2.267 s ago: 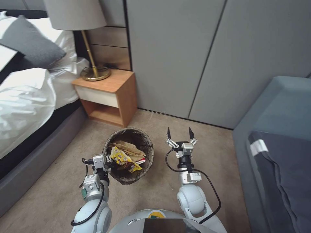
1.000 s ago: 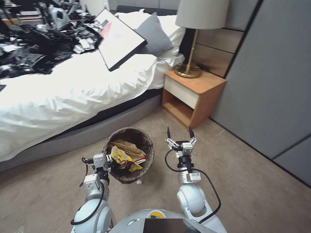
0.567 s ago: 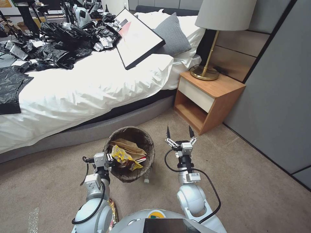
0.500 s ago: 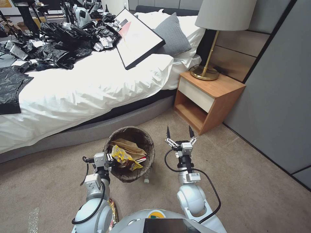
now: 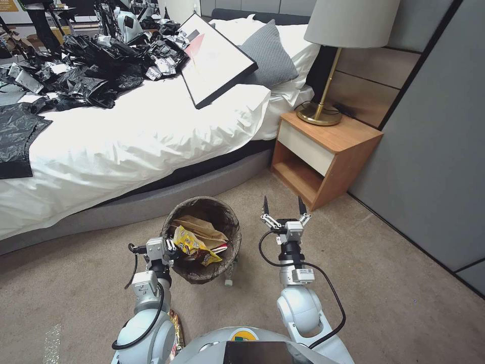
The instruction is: Pick up the trash bin, then pick up the garbage from the floor and place it into the trash bin.
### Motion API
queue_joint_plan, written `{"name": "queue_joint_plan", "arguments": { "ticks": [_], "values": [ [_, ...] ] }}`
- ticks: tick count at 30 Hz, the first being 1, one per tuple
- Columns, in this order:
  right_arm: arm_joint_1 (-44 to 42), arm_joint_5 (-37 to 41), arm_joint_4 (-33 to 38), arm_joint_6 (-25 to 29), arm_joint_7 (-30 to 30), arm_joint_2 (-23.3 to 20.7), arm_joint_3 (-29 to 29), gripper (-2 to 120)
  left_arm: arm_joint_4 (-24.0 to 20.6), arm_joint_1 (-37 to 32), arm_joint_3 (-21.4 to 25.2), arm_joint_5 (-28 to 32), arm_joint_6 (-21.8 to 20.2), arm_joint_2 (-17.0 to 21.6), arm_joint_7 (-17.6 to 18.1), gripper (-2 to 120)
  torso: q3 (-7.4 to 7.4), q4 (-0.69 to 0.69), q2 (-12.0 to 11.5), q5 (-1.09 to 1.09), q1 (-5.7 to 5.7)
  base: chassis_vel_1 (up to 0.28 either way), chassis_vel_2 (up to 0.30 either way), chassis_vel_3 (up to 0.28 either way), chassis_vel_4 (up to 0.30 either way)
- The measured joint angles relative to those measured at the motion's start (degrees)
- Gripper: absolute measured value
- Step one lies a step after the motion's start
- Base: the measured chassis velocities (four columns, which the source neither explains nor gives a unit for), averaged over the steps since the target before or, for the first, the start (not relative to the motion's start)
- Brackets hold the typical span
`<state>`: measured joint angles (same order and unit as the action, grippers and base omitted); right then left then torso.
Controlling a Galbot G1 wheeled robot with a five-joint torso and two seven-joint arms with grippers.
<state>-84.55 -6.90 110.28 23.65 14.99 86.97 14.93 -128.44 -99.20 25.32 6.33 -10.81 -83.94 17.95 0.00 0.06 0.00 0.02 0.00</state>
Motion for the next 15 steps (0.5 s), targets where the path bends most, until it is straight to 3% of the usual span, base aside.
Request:
{"name": "queue_joint_plan", "arguments": {
  "ticks": [15],
  "values": [
    [-0.6, -0.2, -0.2, -0.9, 1.6, 0.7, 2.8, 100, -0.1, 0.5, 0.2, 0.2, 0.0, 0.1, 0.1, 0, 0.00, 0.00, 0.0, 0.01, 0.00, 0.000, 0.000, 0.000, 0.000]
  ]
}}
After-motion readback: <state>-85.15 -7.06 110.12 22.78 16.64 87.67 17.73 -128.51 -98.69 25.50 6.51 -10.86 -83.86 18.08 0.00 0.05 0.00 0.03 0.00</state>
